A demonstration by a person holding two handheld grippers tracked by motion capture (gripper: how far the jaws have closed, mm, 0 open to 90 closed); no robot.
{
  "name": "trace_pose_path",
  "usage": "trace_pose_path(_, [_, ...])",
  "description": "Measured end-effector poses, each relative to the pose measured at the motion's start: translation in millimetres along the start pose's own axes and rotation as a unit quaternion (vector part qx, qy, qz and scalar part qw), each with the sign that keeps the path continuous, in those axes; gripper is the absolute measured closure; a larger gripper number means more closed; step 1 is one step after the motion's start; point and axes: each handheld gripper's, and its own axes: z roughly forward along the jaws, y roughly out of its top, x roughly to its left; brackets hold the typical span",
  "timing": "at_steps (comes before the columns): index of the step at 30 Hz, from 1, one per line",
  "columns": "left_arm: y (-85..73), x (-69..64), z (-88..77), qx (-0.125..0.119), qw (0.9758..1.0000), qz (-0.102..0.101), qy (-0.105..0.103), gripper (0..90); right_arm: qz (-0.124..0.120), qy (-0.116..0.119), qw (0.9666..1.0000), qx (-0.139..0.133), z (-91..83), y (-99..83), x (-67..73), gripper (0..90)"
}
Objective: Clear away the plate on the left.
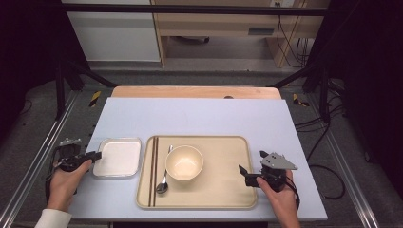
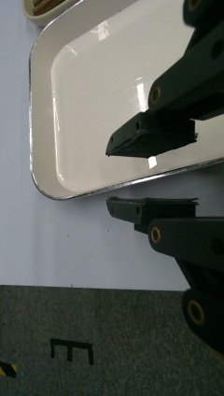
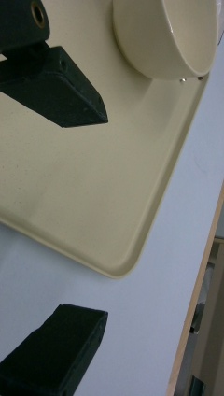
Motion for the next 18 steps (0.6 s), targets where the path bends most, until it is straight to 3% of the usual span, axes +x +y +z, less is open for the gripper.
trace_pose_path(12, [-0.7,-0.2,5.9,0.007,0.9999,-0.008,-0.004,74.0,0.002,0.000,1.0000,0.002,0.2,-0.1,0.3,6.5])
trace_pose_path(13, [0.7,3.8,6.0,0.001,0.9997,0.018,0.015,74.7,0.002,0.001,1.0000,0.002,0.4,-0.2,0.4,6.5])
trace_pose_path(14, [0.9,5.0,7.1,-0.002,0.9996,0.026,0.014,75.7,0.000,0.001,1.0000,0.002,0.9,-0.3,0.3,6.5])
trace_pose_path(18, [-0.7,5.5,9.0,-0.002,0.9998,0.018,0.009,79.4,-0.003,0.000,1.0000,0.005,1.4,-0.5,0.8,6.5])
